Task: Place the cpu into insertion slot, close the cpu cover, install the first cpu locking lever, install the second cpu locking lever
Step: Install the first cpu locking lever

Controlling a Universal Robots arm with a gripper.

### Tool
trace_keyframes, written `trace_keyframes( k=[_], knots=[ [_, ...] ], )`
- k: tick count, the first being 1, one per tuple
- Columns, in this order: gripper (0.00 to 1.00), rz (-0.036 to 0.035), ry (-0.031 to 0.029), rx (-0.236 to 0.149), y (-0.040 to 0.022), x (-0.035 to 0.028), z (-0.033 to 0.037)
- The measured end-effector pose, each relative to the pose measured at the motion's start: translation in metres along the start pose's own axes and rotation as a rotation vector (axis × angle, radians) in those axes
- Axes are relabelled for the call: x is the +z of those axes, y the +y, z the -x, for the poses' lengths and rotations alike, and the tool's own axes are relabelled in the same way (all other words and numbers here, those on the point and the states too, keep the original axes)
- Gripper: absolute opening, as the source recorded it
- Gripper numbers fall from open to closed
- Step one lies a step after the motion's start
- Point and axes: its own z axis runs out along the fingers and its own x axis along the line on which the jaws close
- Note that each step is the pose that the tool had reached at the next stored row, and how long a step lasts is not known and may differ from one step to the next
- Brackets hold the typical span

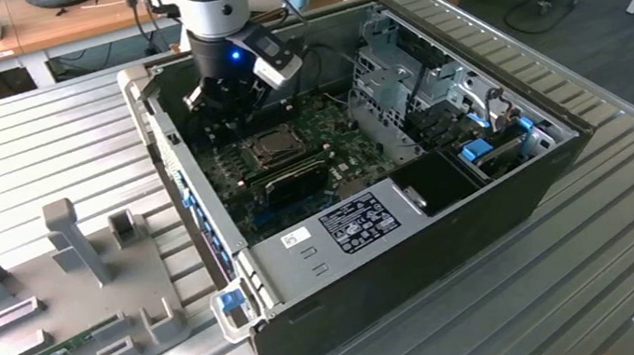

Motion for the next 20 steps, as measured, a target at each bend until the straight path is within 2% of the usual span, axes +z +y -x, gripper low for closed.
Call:
trace_keyframes(
  k=[4,5,18,20],
  knots=[
    [0.11,0.021,-0.0022,0.001,0.0001,-0.0001,-0.001],
    [0.11,0.0226,-0.0024,0.001,0.0001,-0.0001,-0.0014],
    [0.11,0.0235,-0.0024,0.001,0.0005,-0.0003,-0.0127],
    [0.11,0.0285,-0.0031,0.001,0.0004,-0.0003,-0.0136]
  ],
)
